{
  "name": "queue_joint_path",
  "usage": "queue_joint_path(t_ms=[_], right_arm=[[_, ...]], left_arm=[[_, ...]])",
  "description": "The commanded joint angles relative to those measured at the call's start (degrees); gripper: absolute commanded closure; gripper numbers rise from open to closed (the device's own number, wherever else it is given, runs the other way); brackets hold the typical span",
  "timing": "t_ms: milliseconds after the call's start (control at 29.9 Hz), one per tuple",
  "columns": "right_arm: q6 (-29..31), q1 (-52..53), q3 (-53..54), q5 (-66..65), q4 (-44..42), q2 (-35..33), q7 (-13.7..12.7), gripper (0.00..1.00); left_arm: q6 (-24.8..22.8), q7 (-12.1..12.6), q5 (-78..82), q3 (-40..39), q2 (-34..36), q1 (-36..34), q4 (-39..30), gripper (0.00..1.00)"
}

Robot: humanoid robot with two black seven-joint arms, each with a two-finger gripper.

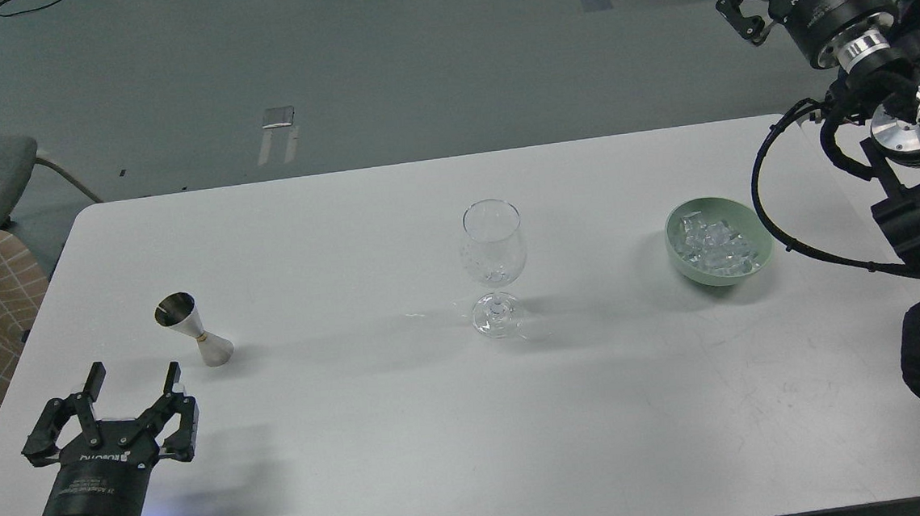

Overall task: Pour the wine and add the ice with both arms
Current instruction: 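Lower the open left gripper toward the silver jigger, then close the left gripper around the silver jigger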

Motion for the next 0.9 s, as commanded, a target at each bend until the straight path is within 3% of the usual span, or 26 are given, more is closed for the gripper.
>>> queue_joint_path(t_ms=[0,67,234,401,568,869], right_arm=[[-0.15,-0.56,0.01,0.07,0.3,-0.62,0.04,0.0],[-0.32,-0.74,0.01,0.07,0.65,-0.88,-0.05,0.0],[-1.2,-2.32,0.1,0.07,2.94,-1.67,-0.05,0.0],[-1.2,-3.02,0.1,0.16,3.03,-2.11,-0.05,0.0],[-1.2,-3.46,0.1,0.16,3.03,-2.02,0.04,0.0],[-1.2,-4.25,0.27,0.16,3.03,-2.02,0.04,0.0]], left_arm=[[-0.06,0.51,0.0,0.12,0.04,-0.31,0.15,0.55],[-0.06,0.6,0.0,0.29,0.04,-0.66,0.24,0.6],[-0.15,0.78,0.44,0.56,-0.04,-2.94,2.78,0.6],[0.38,0.95,0.53,0.91,-0.22,-5.05,5.51,0.47],[0.38,0.95,0.61,1.17,-0.22,-5.76,6.47,0.44],[-0.23,1.75,4.03,2.92,-0.31,-8.3,11.74,0.48]])
